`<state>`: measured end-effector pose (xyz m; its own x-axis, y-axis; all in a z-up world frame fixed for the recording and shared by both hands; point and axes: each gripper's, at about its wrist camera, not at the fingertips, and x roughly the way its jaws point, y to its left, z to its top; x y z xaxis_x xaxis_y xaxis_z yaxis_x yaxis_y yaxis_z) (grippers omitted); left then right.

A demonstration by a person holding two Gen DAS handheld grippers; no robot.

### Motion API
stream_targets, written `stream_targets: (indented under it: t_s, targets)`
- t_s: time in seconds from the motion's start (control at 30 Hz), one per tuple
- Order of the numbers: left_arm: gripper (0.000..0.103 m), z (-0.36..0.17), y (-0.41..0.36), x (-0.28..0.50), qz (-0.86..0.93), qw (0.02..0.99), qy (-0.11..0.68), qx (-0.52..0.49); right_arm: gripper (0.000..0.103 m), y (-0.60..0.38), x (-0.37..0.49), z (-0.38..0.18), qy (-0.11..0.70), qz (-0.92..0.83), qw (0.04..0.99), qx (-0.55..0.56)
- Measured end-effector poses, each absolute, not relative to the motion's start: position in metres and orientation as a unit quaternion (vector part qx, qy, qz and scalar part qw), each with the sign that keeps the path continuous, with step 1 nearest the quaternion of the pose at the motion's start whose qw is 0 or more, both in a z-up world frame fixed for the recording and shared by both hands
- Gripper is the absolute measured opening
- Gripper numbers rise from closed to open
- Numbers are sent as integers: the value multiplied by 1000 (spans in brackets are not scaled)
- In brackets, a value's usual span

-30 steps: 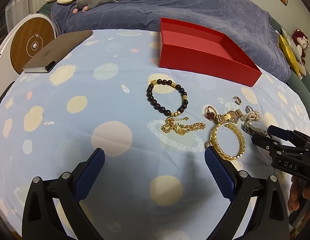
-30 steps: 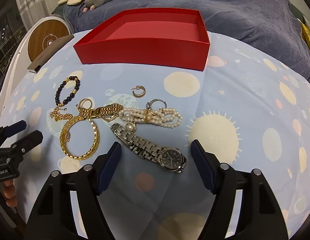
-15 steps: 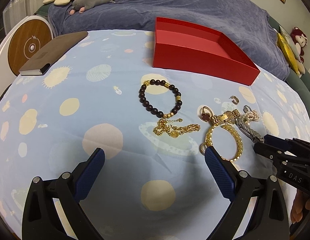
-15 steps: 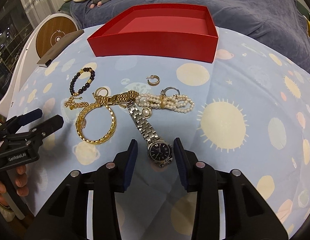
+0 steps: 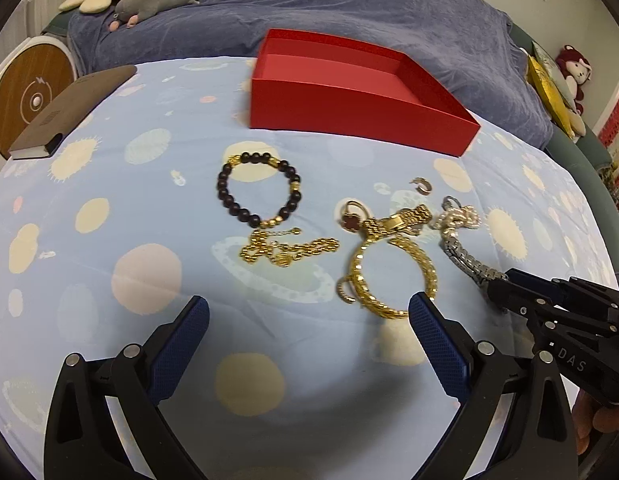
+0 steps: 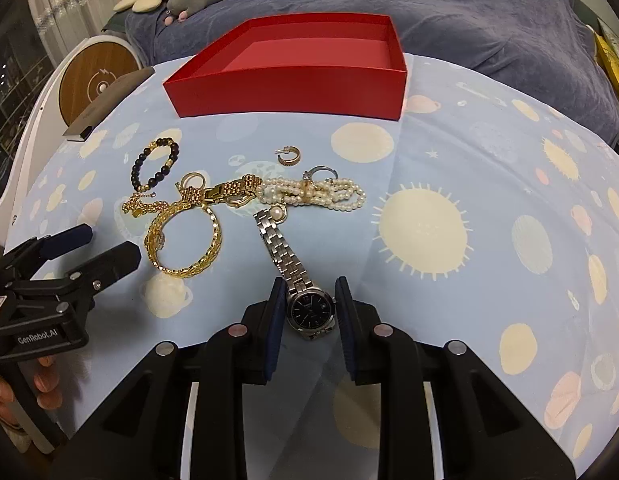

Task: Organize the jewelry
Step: 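Reach the right gripper to the silver watch and grasp it, then grasp the gold chain bracelet with the left gripper while the right gripper carries the silver watch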

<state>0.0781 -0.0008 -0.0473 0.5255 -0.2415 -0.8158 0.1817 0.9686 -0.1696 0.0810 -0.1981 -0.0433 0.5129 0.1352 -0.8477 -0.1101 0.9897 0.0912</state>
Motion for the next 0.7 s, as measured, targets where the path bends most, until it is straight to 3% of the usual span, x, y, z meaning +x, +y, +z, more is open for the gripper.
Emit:
stream_targets:
  t_s: [0.27, 0.53, 0.67, 0.7]
  targets:
    - [97, -52, -47, 73, -156, 874, 460, 16, 24, -217, 75, -45, 497, 46, 866, 31]
    - [76, -58, -68, 77, -152, 880, 448, 47, 24, -224, 67, -48, 501, 45, 863, 35]
    - [56, -56, -72, 75, -162, 881, 442, 53, 24, -226, 66, -47, 501, 45, 864, 37]
    - [56, -56, -72, 75, -165, 879, 444, 53, 24, -226, 66, -47, 500, 45, 864, 37]
